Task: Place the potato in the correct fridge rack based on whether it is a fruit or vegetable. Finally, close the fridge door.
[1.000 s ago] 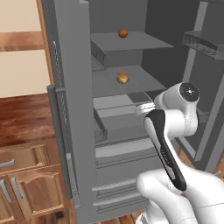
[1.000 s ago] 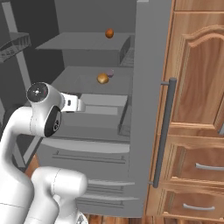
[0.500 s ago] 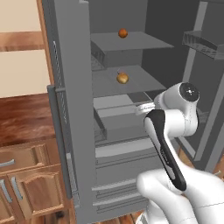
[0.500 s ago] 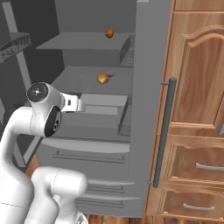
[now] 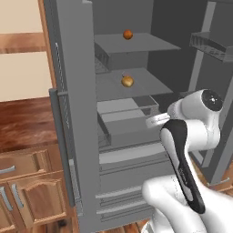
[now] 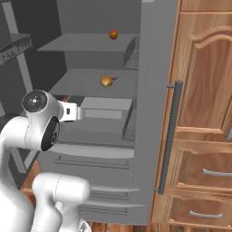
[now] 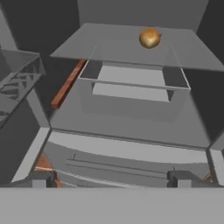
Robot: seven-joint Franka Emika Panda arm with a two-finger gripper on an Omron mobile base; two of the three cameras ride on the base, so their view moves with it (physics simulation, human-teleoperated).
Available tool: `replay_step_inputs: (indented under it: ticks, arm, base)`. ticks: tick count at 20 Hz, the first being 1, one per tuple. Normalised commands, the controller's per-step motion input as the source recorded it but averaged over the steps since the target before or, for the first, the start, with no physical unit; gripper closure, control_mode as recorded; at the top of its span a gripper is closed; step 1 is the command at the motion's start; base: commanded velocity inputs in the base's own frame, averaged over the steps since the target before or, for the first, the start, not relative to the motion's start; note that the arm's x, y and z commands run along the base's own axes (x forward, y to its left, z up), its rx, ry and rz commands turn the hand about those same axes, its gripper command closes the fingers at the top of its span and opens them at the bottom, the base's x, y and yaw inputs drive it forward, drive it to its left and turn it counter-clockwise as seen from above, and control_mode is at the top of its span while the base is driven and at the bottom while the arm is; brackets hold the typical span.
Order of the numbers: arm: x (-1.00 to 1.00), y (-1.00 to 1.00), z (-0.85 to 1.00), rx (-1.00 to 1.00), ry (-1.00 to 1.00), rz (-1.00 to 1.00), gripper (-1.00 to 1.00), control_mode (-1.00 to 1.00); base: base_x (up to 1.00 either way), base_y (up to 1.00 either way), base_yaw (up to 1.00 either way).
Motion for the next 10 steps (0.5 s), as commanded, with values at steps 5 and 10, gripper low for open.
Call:
replay_step_inputs:
  ticks: [5, 10]
  arm:
    - [-0.75, 0.33, 0.29, -0.12, -0.08, 0.1, -1.0, -1.0]
    - [-0.6, 0.73, 0.58, -0.27, -0.05, 0.01, -1.0, -1.0]
  base:
    - [0.0, 0.0, 0.0]
    - [0.0, 0.0, 0.0]
